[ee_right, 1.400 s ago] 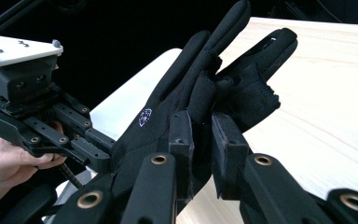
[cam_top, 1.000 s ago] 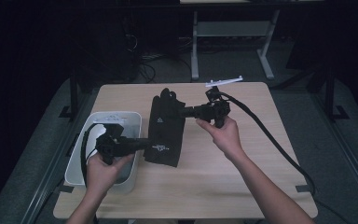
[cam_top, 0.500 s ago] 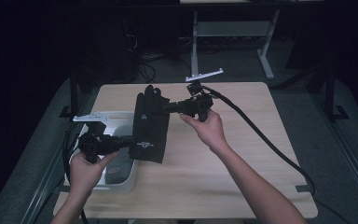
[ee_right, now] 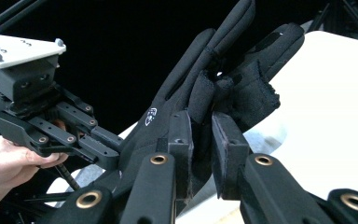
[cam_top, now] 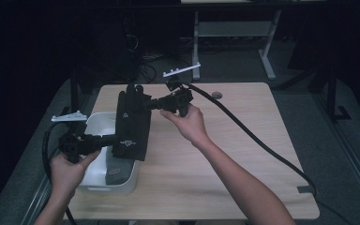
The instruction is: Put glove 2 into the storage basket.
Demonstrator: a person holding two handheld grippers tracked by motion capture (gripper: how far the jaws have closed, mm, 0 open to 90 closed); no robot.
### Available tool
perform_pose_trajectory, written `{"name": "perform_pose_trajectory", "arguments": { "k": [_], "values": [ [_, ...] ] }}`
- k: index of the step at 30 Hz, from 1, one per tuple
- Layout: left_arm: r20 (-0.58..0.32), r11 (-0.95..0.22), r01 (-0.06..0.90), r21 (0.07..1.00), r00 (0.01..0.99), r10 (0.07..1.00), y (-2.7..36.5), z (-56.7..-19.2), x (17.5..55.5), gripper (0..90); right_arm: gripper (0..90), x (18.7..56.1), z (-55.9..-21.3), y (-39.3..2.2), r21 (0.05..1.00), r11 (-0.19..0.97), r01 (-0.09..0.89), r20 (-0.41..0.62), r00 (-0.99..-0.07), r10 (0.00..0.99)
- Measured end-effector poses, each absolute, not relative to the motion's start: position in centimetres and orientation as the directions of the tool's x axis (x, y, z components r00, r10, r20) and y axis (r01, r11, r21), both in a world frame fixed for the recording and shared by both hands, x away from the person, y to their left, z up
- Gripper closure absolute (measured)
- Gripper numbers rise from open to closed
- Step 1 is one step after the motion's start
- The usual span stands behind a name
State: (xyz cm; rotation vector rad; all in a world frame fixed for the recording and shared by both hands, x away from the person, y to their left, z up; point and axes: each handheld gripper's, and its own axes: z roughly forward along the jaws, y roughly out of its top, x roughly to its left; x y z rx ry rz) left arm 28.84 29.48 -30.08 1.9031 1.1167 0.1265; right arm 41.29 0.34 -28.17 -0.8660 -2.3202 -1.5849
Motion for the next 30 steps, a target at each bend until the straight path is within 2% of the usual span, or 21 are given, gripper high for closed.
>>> {"name": "perform_pose_trajectory", "arguments": {
  "k": [9, 14, 19, 30],
  "values": [
    [-0.329, -0.159, 0.661, 0.733, 0.549, 0.769, 31.9, -30.5, 28.6, 81.8, 78.8, 42.2, -29.0, 2.9, 0.762, 0.244, 0.6, 0.517, -0.79, 0.33],
    [-0.326, -0.152, 0.669, 0.728, 0.532, 0.782, 33.0, -30.9, 28.4, 81.8, 78.8, 42.4, -29.5, 4.1, 0.759, 0.268, 0.593, 0.505, -0.797, 0.332],
    [-0.335, -0.14, 0.687, 0.713, 0.51, 0.792, 34.1, -31.6, 28.4, 81.8, 78.6, 43.0, -31.1, 5.3, 0.734, 0.261, 0.627, 0.545, -0.774, 0.323],
    [-0.349, -0.136, 0.721, 0.68, 0.482, 0.804, 34.8, -33.9, 28.5, 81.9, 78.7, 43.6, -33.9, 6.8, 0.708, 0.285, 0.646, 0.559, -0.759, 0.334]
  ]
}}
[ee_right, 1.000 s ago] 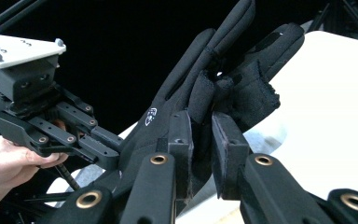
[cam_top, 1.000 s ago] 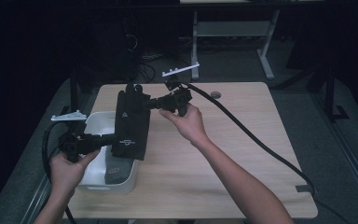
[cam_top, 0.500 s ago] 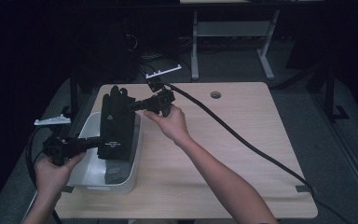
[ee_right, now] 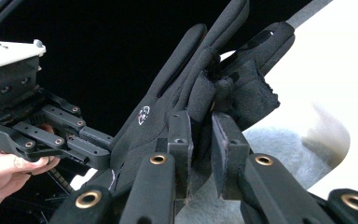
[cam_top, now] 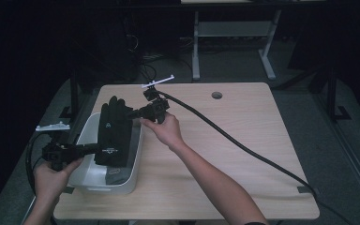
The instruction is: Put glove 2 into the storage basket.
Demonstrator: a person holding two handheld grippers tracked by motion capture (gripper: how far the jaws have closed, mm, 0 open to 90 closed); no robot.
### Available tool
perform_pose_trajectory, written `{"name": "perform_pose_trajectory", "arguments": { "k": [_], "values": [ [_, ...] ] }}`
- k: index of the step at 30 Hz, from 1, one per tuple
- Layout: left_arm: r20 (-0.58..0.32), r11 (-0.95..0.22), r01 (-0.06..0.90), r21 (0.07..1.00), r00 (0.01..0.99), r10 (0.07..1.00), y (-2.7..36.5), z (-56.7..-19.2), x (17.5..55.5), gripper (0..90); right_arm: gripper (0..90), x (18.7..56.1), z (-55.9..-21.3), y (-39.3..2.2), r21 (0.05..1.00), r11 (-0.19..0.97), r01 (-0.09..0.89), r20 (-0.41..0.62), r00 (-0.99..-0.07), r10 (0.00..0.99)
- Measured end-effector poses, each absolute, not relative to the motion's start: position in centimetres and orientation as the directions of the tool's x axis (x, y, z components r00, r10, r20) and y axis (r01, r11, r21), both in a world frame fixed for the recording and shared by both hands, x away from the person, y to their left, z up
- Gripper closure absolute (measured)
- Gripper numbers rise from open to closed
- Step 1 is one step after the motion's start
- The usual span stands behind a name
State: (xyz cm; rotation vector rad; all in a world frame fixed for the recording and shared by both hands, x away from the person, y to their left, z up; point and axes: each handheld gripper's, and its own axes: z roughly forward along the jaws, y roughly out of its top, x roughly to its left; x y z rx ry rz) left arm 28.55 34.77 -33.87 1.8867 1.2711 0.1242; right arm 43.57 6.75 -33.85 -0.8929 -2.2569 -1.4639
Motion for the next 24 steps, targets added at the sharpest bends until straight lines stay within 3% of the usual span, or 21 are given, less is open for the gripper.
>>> {"name": "perform_pose_trajectory", "arguments": {
  "k": [24],
  "values": [
    [-0.425, -0.121, 0.785, 0.607, 0.45, 0.786, 35.6, -37.7, 28.3, 80.8, 77.9, 43.7, -38.8, 8.7, 0.632, 0.372, 0.68, 0.572, -0.733, 0.368]
  ]
}}
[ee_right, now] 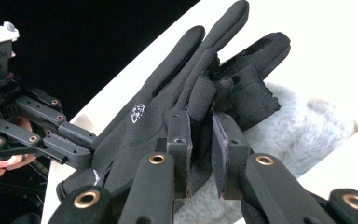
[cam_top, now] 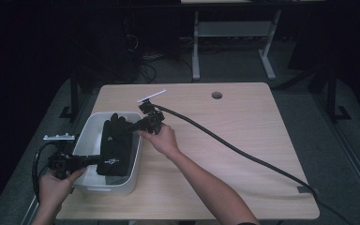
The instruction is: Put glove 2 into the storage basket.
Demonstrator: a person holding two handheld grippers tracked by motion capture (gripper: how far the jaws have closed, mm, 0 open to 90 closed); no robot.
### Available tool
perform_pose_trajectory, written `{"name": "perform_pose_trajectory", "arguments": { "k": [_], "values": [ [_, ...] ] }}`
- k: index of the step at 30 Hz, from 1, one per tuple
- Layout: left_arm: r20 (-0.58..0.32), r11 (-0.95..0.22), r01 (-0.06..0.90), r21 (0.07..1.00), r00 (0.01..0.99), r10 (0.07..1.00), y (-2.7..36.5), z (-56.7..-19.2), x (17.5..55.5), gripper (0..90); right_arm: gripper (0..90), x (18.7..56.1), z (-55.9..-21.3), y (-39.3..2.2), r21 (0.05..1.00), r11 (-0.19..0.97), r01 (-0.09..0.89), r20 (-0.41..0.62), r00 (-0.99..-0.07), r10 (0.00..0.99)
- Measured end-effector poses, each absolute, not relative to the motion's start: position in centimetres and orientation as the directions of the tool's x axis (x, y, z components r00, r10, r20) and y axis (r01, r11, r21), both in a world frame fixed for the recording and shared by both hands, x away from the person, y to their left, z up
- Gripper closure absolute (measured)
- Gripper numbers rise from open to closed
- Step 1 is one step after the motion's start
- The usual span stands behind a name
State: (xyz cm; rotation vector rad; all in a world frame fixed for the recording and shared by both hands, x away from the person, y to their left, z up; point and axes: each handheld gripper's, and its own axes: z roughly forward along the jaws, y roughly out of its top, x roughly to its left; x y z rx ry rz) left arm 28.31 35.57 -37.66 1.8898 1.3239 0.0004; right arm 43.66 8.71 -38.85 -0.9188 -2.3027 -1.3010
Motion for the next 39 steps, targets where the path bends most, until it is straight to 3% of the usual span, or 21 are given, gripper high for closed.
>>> {"name": "perform_pose_trajectory", "arguments": {
  "k": [14, 31, 39],
  "values": [
    [-0.447, -0.123, 0.806, 0.579, 0.44, 0.779, 35.6, -38.6, 28.2, 77.2, 75.5, 43.3, -39.8, 8.9, 0.61, 0.42, 0.672, 0.548, -0.741, 0.389],
    [-0.412, -0.118, 0.798, 0.591, 0.424, 0.807, 35.7, -37.8, 28.4, 52.2, 55.8, 43.5, -38.6, 8.2, 0.636, 0.408, 0.655, 0.507, -0.753, 0.42],
    [-0.397, -0.113, 0.782, 0.613, 0.429, 0.811, 35.9, -36.6, 28.4, 49.2, 51.3, 43.3, -37.2, 7.4, 0.651, 0.407, 0.641, 0.501, -0.765, 0.404]
  ]
}}
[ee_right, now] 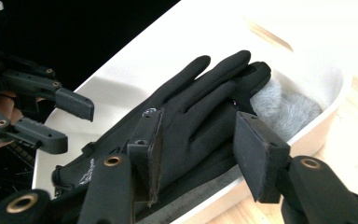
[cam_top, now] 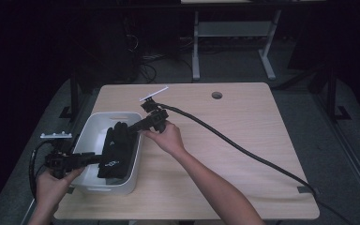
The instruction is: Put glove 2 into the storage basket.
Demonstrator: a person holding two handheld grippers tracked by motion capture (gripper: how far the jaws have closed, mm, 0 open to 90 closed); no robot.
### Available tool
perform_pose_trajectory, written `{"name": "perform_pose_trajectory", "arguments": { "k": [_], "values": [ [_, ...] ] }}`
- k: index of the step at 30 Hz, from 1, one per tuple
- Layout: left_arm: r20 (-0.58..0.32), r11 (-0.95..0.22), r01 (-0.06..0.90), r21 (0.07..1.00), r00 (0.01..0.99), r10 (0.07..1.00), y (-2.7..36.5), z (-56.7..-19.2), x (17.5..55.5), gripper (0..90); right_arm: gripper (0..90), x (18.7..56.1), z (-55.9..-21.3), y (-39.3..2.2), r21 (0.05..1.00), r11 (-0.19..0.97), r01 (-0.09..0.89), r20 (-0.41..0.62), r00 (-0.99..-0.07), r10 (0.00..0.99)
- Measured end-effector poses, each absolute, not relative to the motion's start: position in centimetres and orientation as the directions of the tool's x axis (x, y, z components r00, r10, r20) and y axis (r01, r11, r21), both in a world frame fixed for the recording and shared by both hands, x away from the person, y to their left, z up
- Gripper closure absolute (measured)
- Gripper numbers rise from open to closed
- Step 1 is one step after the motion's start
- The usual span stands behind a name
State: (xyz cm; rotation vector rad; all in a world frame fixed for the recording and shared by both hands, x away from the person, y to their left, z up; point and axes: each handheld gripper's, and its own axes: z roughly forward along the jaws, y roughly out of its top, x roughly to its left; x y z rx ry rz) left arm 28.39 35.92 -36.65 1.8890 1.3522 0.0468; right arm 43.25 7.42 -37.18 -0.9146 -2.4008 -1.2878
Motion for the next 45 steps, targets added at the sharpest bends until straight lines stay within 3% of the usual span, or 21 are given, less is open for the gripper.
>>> {"name": "perform_pose_trajectory", "arguments": {
  "k": [13, 21, 45],
  "values": [
    [-0.386, -0.106, 0.755, 0.648, 0.445, 0.808, 35.1, -35.3, 28.6, 44.9, 43.7, 43.0, -34.9, 6.0, 0.678, 0.413, 0.609, 0.471, -0.79, 0.392],
    [-0.385, -0.106, 0.741, 0.663, 0.459, 0.801, 34.5, -34.6, 28.8, 42.7, 42.7, 43.2, -34.5, 3.6, 0.686, 0.354, 0.636, 0.501, -0.765, 0.404],
    [-0.38, -0.116, 0.721, 0.684, 0.487, 0.787, 33.3, -33.8, 29.0, 39.0, 38.8, 43.0, -33.5, 2.4, 0.68, 0.378, 0.628, 0.481, -0.772, 0.416]
  ]
}}
